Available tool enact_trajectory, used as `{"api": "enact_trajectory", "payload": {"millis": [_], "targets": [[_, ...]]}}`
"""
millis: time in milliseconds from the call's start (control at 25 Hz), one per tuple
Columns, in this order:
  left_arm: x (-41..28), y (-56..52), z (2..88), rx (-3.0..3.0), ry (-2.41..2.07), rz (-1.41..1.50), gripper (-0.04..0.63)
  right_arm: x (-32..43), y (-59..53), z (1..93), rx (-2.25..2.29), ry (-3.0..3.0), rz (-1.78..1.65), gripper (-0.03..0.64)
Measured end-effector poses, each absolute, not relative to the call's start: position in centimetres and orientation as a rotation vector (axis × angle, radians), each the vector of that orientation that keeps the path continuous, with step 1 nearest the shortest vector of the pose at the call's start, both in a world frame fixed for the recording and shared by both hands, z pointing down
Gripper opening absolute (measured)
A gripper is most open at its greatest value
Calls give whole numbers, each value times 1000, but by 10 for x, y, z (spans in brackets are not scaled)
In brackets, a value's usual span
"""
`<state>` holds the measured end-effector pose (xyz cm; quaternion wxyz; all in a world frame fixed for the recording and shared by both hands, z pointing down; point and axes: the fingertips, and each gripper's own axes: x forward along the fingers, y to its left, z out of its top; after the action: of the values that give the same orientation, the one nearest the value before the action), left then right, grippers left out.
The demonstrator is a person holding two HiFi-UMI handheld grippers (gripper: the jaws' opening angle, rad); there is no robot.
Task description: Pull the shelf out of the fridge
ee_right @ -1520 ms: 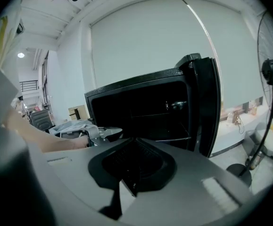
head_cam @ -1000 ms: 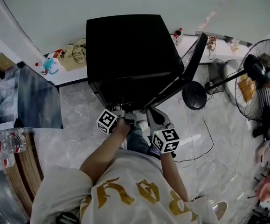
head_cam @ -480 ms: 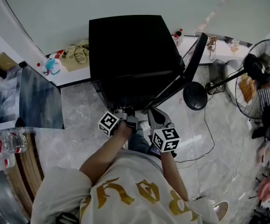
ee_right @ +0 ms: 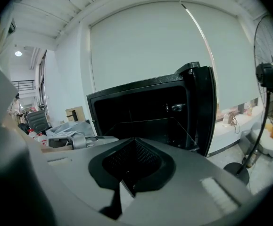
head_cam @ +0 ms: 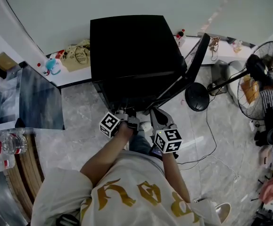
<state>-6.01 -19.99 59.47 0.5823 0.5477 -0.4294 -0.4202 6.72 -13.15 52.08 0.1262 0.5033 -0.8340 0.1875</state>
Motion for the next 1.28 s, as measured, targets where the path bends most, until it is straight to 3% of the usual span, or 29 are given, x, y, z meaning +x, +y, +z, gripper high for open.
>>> {"api": "enact_trajectory", "payload": {"millis": [1280], "targets": [[-61, -200, 599, 1250, -1002, -997, 14, 72, -131, 517, 1450, -2455, 543, 17]]}}
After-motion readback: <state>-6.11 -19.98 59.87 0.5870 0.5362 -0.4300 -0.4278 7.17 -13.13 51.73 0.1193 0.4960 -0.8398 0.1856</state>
